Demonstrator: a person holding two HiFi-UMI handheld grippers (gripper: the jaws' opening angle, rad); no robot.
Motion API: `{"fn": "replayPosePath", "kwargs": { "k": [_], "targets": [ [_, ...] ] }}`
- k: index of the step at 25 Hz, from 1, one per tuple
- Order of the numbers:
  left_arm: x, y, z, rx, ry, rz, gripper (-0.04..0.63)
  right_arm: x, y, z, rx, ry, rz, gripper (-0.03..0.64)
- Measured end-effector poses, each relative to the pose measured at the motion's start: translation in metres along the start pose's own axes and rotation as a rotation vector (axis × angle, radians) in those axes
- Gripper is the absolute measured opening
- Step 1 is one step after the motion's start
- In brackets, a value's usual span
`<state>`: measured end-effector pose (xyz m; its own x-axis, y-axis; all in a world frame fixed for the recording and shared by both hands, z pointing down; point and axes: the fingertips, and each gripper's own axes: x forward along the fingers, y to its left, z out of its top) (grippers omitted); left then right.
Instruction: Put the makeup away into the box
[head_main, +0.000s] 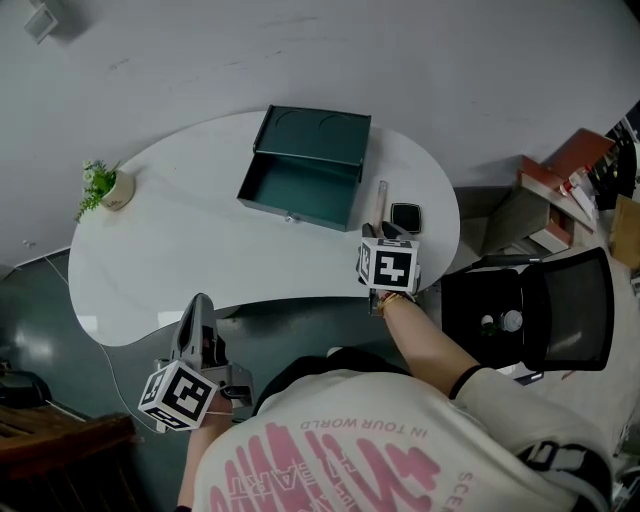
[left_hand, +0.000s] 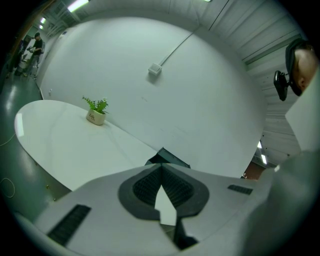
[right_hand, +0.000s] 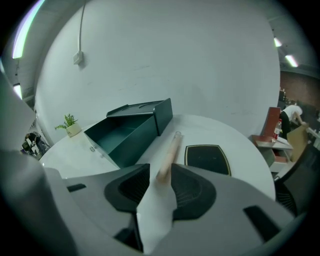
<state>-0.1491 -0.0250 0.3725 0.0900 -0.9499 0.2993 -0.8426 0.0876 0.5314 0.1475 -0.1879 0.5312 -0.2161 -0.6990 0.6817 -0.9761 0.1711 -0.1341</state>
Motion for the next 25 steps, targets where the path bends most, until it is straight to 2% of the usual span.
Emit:
{"fn": "replayPosePath", "kwargs": {
  "k": [5,9,19,22,25],
  "targets": [
    [0.002,0.001,0.001,-0.010,-0.009,-0.007,0.002,0.005,-0.005,-0.003,0.003,0.029,-0.032,0.130],
    [0.002,0.003,0.005,-0.016,-0.024,-0.005,0.002,0.004,-0.010,-0.003,0.002,0.050,-0.070,0.080],
    [0.013,-0.001,0.005,-0.026,-0.012,-0.028,0.002,0.005,-0.011,-0.003,0.010,0.064,-0.078,0.064],
    [0.016,-0.004,0.006,-0.025,-0.010,-0.038,0.002,0.003,-0.012,-0.004,0.039,0.067,-0.059,0.061],
    [0.022,-0.009,0.006,-0.021,0.000,-0.050,0.002,-0.002,-0.009,-0.005,0.123,0.071,-0.016,0.061]
  ]
}}
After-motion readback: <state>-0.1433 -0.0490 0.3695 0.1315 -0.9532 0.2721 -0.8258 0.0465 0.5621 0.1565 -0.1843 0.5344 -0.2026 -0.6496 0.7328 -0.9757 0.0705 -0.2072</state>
